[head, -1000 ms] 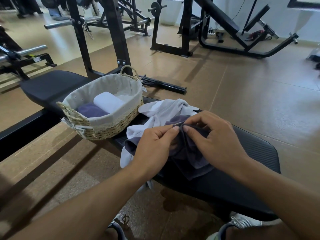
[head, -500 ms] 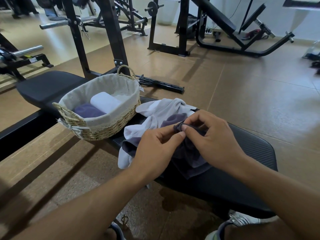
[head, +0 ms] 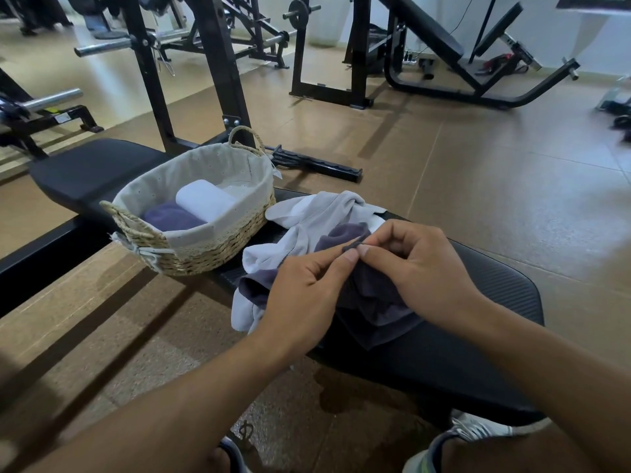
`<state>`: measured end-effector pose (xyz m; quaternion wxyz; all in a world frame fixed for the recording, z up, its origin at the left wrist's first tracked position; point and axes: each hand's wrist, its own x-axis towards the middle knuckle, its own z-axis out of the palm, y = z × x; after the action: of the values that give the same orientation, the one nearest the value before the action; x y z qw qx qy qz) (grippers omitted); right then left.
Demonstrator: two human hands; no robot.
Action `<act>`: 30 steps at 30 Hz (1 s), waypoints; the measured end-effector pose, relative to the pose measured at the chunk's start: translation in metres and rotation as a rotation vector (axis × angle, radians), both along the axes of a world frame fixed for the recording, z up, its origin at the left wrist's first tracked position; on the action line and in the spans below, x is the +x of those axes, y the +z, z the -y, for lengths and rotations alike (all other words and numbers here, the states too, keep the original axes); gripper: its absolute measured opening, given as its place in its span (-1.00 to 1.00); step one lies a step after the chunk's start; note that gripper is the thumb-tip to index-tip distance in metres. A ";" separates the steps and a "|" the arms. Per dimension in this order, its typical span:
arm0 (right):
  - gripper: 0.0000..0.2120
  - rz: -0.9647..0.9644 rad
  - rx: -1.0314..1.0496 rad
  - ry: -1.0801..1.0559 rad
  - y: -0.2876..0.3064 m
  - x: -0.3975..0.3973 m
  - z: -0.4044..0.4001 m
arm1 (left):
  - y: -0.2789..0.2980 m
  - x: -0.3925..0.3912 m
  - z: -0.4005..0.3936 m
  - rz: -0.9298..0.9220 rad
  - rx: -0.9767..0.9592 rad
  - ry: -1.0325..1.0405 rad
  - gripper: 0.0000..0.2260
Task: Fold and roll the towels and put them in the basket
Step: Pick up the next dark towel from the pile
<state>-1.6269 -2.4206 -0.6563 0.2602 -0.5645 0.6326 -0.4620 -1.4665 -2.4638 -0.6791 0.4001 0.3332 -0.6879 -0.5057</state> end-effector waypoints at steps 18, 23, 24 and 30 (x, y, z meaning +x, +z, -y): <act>-0.72 -0.509 -0.194 0.489 0.031 0.001 -0.027 | 0.002 0.035 0.070 -0.072 0.212 0.558 -0.74; -0.68 -0.353 -0.122 0.591 0.040 0.002 -0.035 | 0.005 0.057 0.089 -0.088 0.213 0.619 -0.71; -0.67 -0.311 -0.118 0.592 0.042 -0.001 -0.036 | 0.005 0.063 0.092 -0.082 0.217 0.634 -0.66; -0.81 -0.316 -0.199 0.383 0.043 -0.035 -0.034 | 0.018 0.083 0.093 0.001 0.094 0.705 -0.71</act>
<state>-1.6617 -2.3863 -0.6132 0.1840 -0.7618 0.4985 -0.3707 -1.3834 -2.5564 -0.6615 0.5339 0.5686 -0.5068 -0.3672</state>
